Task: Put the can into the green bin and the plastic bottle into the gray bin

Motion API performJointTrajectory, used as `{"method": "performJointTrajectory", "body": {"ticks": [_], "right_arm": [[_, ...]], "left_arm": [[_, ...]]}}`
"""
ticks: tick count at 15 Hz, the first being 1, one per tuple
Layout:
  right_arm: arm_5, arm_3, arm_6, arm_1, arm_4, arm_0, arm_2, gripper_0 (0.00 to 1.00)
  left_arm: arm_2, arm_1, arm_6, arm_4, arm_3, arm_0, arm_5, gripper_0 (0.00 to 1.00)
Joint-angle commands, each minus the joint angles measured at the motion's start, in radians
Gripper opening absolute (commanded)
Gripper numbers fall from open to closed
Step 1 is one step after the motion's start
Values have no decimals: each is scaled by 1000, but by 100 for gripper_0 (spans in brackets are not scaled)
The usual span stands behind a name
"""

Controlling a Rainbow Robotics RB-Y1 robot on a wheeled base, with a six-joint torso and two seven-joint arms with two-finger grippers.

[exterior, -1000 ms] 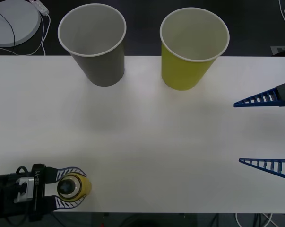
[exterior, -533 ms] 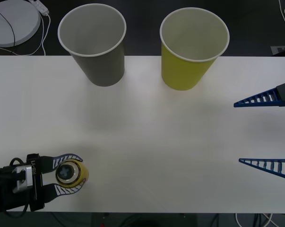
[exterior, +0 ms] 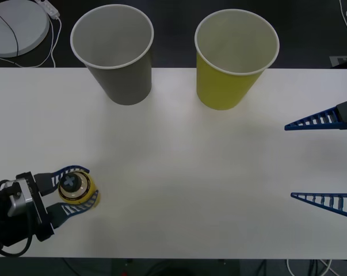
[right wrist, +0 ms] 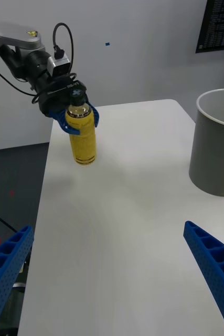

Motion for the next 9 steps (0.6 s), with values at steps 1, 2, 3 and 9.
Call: {"method": "performJointTrajectory", "body": {"ticks": [1, 2, 3, 9], "right_arm": [[0, 0, 0, 0, 0, 0, 0, 100], [0, 0, 0, 0, 0, 0, 0, 100], [0, 0, 0, 0, 0, 0, 0, 100], [0, 0, 0, 0, 0, 0, 0, 100]], "left_arm": [[57, 0, 94, -48, -64, 28, 43, 0], [71, 0, 128, -58, -80, 32, 55, 0], [81, 0, 152, -65, -87, 34, 64, 0], [138, 14, 378, -148, -149, 35, 115, 0]]}}
